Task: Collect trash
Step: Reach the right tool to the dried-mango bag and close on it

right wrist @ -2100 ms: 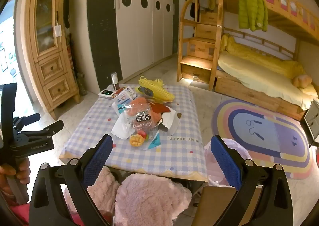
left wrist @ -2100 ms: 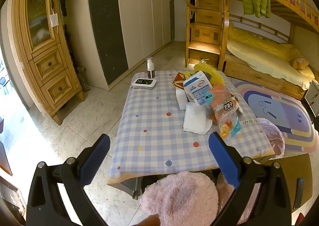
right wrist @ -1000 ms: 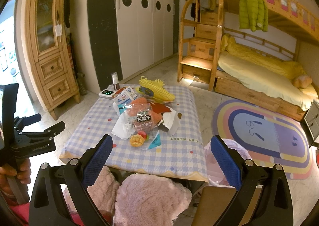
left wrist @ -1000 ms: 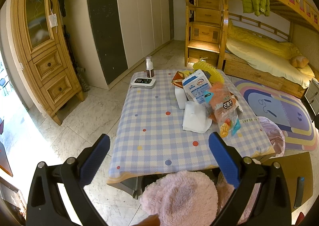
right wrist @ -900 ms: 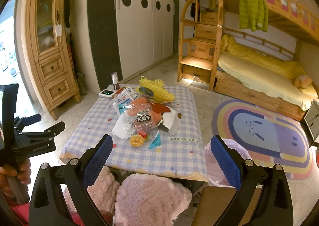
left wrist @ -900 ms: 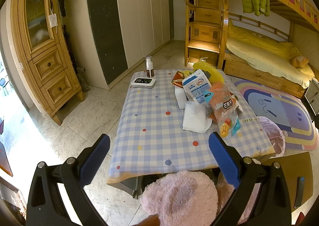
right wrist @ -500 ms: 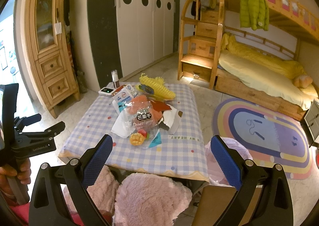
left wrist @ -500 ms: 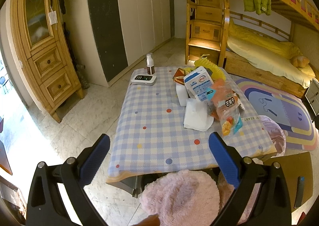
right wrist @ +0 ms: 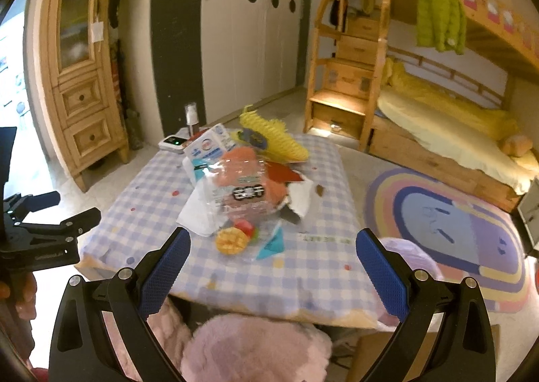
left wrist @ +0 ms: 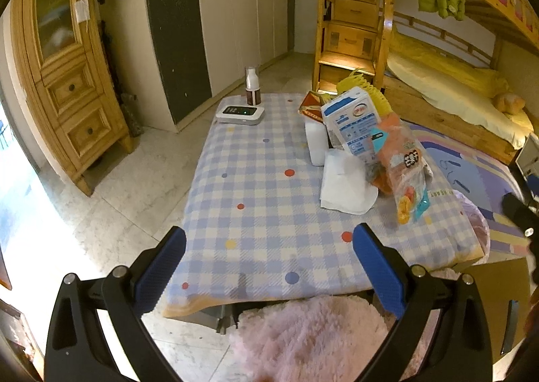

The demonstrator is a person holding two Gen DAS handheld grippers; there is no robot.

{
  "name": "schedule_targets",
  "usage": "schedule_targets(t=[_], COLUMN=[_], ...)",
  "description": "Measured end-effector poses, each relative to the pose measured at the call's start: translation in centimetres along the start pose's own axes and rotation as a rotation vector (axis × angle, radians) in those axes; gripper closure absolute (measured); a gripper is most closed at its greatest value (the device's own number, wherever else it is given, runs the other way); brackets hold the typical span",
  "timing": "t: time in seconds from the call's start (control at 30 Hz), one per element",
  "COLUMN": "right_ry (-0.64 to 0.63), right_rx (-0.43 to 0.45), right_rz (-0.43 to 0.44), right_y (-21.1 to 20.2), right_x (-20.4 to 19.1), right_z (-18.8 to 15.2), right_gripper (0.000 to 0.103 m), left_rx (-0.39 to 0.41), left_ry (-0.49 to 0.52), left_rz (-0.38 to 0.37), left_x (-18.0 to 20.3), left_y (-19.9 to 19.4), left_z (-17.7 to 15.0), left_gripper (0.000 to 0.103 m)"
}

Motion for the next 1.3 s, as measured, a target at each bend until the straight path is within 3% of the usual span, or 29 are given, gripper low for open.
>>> schedule_targets(t=[0.47, 0.87, 0.9, 0.93, 0.97, 1.07, 1.23, 1.3], right_ry=[-0.049, -0.12, -0.129, -0.14, -0.146, -0.137, -0.077, -0.037], right_rx=[-0.049, -0.108, -0.108, -0.107, -0.096, -0.065, -0.036, -0.026], right_rz=[0.032, -0.064, -0.072, -0.075, -0.085, -0.097, -0.104, -0.1], right_y=[9.7, 14.0, 13.9, 13.6, 13.4, 12.3, 10.0, 8.8], right_x=[-6.0, -7.5, -7.7, -7.7, -7.8, -7.7, -6.1, -5.1], right_z=[0.9, -0.2, -0.4, -0.6, -0.6, -0.9, -0.9, -1.0], right_gripper=[0.007, 0.012, 0.016, 0.033, 0.04, 0.052, 0.084, 0.091], left_rx=[0.012, -0.021, -0.022, -0.022, -0.021, -0.011, 0.001, 0.006], left_ry=[0.003, -0.014, -0.014, -0.013, -0.012, -0.003, 0.016, 0.029], left_rz=[-0.012, -0.023, -0.024, -0.024, -0.023, -0.023, -0.037, -0.044], left_x=[-1.1, -1.2, -1.1, -1.1, -1.1, -0.9, -0.1, 0.4], left_y=[5.1, 7.1, 7.1, 7.0, 6.9, 6.5, 5.4, 5.0], left_z=[1.3, 2.0, 2.0, 2.0, 2.0, 1.9, 1.6, 1.5], left_gripper=[0.007, 0.007, 0.007, 0.007, 0.007, 0.007, 0.007, 0.007])
Point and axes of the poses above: each gripper's, at about its wrist camera, not at the fingertips, and y roughly the way its jaws point, x to its right, z to its top, the point moved 4 cm from there along y, roughly the way its jaws point, and after that the axes turned 2 degrees about -x, right-handed, at the moved point
